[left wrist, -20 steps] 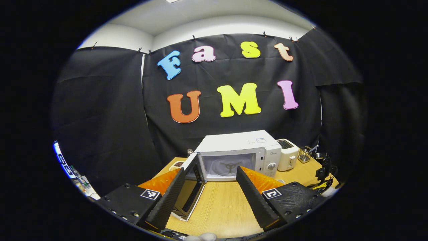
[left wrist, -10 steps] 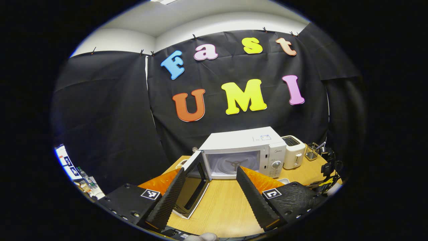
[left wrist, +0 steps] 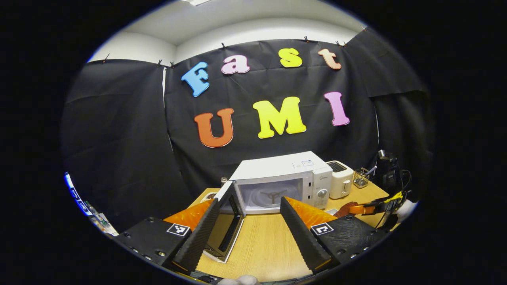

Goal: Open the microwave oven with the left hand, put the food in, and close the microwave oven.

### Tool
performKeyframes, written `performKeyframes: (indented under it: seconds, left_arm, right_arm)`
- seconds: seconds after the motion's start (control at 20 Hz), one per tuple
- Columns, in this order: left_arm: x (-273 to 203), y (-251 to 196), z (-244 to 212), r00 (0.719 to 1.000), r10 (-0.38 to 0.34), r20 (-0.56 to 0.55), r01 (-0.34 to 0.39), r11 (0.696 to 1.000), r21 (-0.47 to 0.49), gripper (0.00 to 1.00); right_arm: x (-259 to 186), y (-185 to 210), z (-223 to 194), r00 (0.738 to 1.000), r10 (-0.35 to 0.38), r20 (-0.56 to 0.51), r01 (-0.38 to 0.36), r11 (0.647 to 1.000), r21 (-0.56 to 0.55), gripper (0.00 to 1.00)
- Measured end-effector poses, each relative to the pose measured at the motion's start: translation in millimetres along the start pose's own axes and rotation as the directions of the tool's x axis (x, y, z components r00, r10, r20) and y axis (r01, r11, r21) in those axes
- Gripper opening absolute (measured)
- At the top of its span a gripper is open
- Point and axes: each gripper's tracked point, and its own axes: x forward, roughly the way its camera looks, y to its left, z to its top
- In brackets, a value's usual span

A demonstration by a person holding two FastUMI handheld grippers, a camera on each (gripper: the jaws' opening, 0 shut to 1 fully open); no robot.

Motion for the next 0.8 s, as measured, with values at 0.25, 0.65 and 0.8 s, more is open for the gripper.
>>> performKeyframes:
  seconds: [0.25,0.65,0.8]
  left_arm:
    - [-4,11,-7,0.999,-0.046,0.0,0.046,0.999,0.009,0.95]
    - [1,34,-19,0.994,-0.106,-0.025,0.106,0.994,0.012,0.95]
    - [5,42,-24,0.991,-0.132,-0.029,0.132,0.991,0.012,0.95]
  right_arm:
    - [1,73,44,0.992,0.074,0.105,-0.074,0.997,0.0,0.18]
    - [86,164,62,0.964,0.112,0.239,-0.161,0.967,0.195,0.17]
    - [133,186,59,0.959,0.089,0.268,-0.161,0.952,0.262,0.17]
